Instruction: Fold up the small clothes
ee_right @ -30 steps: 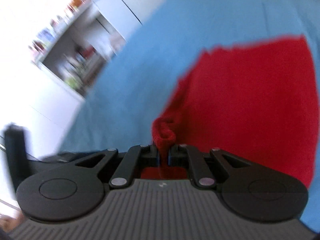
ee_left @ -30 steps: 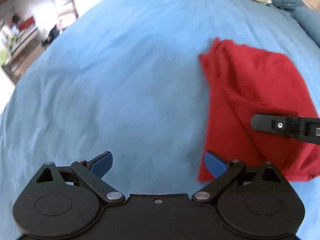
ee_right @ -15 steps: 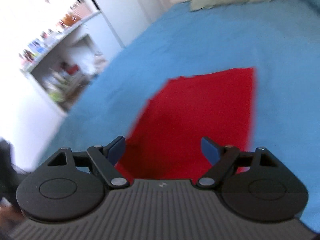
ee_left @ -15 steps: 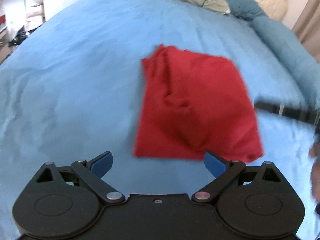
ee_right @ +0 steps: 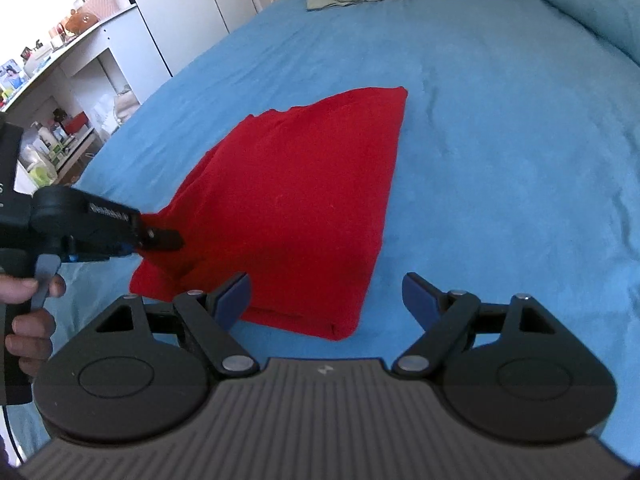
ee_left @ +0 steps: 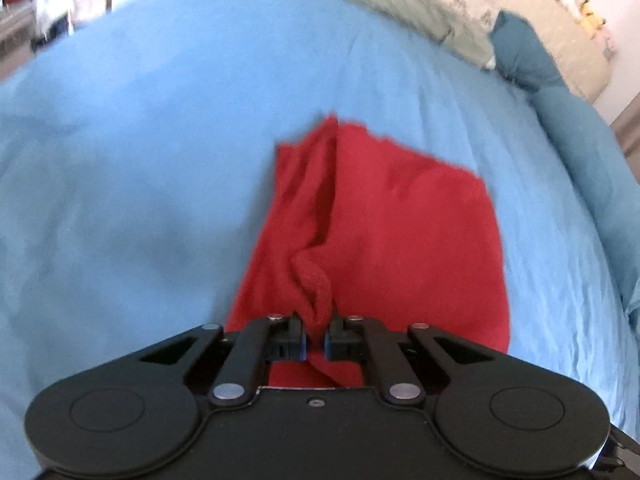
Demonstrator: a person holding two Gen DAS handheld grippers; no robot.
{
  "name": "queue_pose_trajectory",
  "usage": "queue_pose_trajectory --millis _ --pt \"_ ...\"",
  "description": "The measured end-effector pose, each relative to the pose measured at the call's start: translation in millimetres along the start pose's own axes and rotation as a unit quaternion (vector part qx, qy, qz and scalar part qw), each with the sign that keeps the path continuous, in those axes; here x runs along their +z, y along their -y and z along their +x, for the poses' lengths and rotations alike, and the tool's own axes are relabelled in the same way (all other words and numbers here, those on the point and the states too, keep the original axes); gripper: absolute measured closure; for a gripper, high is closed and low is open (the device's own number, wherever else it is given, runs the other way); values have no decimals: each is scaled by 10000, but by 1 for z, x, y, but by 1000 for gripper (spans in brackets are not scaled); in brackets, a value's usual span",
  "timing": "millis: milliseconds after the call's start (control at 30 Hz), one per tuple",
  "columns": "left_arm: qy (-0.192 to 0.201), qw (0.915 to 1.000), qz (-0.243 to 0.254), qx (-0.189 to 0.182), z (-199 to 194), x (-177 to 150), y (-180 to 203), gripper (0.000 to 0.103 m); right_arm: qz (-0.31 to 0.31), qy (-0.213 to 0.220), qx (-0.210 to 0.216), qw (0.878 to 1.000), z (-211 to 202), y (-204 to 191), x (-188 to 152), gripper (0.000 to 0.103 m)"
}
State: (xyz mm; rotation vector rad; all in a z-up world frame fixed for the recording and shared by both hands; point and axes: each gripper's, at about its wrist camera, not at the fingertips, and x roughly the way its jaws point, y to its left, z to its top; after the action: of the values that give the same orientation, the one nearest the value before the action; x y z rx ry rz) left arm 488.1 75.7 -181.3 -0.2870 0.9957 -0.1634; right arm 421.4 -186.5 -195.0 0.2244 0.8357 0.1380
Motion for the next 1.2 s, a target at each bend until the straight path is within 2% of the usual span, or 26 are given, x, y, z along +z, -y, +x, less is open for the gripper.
queue_pose_trajectory --millis 100,233,333,500,567,600,633,700,767,867,900,933,1033,1133,1200 --pt "246 9995 200 10 -19 -1 2 96 37 -11 61 10000 -4 3 -3 5" --pt "149 9988 345 304 -13 -19 -4 96 98 -57 59 9999 -3 4 -4 5" --pt "-34 9993 29 373 6 -34 -20 94 131 -137 12 9998 1 7 -7 5" --pt "-77 9987 119 489 17 -37 -21 90 94 -300 -13 9995 7 14 -12 5" --pt "-87 9985 -33 540 6 -33 -21 82 74 -289 -45 9995 5 17 -11 5" --pt "-70 9982 -110 592 0 -32 -20 73 67 -267 -47 9996 4 17 -9 5" --pt "42 9972 -155 736 -9 -31 -20 58 54 -225 -52 9997 2 17 -6 5" --pt "406 9930 -30 1108 -24 -27 -15 38 5 -183 -44 9998 0 16 0 5" --pt "649 9903 237 1202 -33 -19 -11 33 -93 -184 -31 9998 2 13 10 5" --pt "571 9921 544 978 -25 1 -8 25 -97 -157 0 9998 7 12 26 5" --pt "490 9927 647 898 -19 10 -7 17 -46 -209 28 9998 10 12 33 3" --pt "445 9928 742 834 -14 19 -6 11 -5 -345 82 9994 16 12 41 2" --pt "418 9912 1153 489 -5 41 2 4 -1 -645 215 9977 31 13 64 1" --pt "73 9928 1199 24 18 62 0 4 -51 -776 220 9967 48 14 83 1" --pt "-193 9930 1155 -155 35 72 -4 4 130 -894 204 9957 60 19 94 1"
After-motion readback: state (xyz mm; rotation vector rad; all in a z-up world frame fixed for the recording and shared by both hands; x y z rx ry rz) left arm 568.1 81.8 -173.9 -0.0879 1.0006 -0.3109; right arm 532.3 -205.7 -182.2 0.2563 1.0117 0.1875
